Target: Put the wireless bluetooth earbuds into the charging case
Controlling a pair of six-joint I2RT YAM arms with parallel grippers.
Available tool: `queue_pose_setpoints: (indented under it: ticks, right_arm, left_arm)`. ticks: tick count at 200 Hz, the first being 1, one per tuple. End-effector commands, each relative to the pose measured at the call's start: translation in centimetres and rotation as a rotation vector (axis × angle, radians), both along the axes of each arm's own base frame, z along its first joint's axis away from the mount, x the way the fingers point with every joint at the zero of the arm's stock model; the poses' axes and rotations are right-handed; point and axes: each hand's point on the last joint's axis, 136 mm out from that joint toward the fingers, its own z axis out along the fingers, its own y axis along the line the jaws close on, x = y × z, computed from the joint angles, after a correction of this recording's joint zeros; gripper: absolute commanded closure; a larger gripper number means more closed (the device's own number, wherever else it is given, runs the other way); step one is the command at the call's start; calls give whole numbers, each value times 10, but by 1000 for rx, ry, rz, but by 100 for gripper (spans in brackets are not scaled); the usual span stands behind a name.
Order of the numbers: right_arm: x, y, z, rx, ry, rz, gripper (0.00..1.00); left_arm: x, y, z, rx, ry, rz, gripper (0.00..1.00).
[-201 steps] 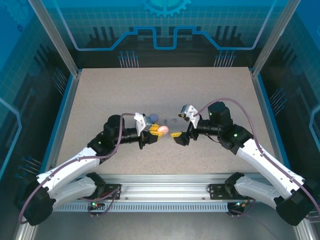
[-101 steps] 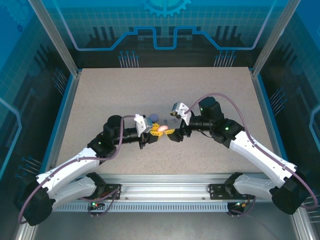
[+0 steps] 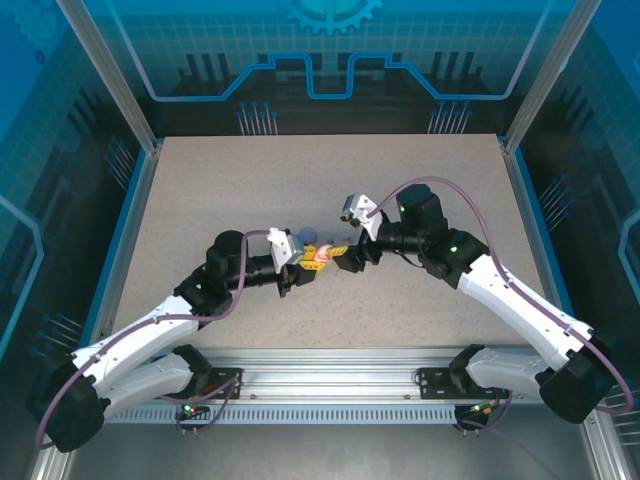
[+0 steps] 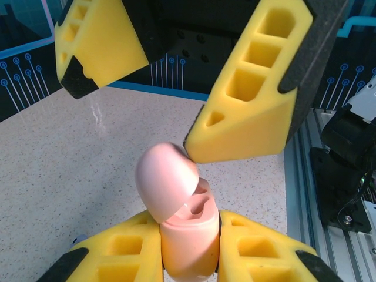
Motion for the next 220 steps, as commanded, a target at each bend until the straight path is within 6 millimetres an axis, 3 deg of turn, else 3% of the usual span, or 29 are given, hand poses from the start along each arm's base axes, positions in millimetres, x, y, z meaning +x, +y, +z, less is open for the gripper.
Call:
queue_pose_setpoints:
  ticks: [1,108,141,176,220]
  right_arm:
    - [12,-3,9,2,-5,-48,15]
    - [13,-14,13,35,56,-67,14]
    - [20,-36,15,94,113,-149,13]
    - [36,-74,-24,43,322,-394,14]
    - [42,-110,-109,-123,598,-704,18]
  left_arm:
    - [-8,-3,18,-30,-51,-38,92]
    - [-8,-2,18,-33,-49,-29,92]
    - [-8,2,18,-34,-63,-2,92]
    - [-12,11,29,-76,-116,36,95]
    - [-21,20,52,-148,-166,48,95]
